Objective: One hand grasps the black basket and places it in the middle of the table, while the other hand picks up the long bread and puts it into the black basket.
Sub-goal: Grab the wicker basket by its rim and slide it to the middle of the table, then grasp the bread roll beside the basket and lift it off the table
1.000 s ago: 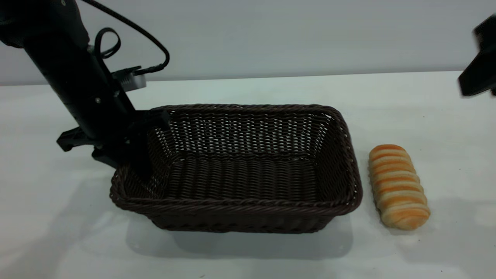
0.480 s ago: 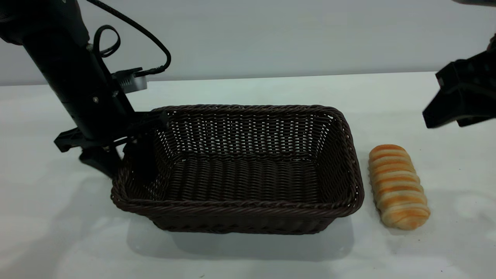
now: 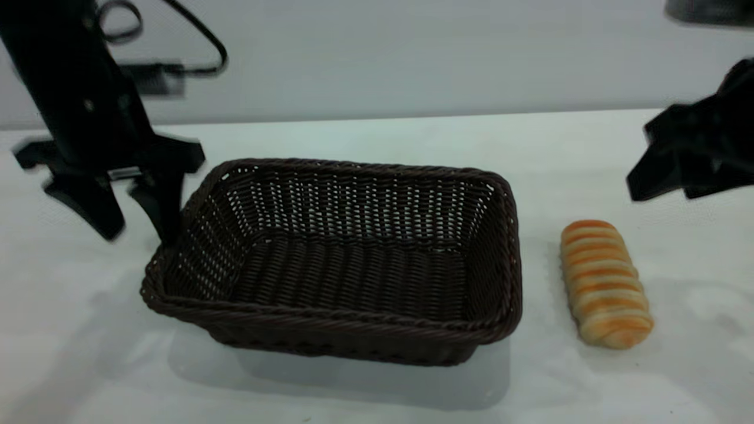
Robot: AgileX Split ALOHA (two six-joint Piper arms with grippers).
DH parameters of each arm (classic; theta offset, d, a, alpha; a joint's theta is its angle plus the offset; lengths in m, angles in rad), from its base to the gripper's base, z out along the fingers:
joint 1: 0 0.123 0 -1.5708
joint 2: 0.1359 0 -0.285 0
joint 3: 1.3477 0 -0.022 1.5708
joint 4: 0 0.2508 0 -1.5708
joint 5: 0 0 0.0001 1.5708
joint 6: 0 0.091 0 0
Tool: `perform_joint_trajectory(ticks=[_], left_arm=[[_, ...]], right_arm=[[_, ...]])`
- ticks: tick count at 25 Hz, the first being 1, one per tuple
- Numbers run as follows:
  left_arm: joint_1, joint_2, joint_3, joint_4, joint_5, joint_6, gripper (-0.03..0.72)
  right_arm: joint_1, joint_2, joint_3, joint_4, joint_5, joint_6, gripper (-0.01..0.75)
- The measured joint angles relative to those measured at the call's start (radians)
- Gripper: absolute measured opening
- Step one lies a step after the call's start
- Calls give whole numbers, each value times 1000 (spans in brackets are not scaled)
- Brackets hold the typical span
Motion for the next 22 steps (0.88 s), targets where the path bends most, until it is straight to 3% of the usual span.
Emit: perform_joint_trajectory(ticks=[22], left_arm=[[0,-450,0,24,86,-39,571]], right_arm=[[0,461,-241,56,14,-79,467]])
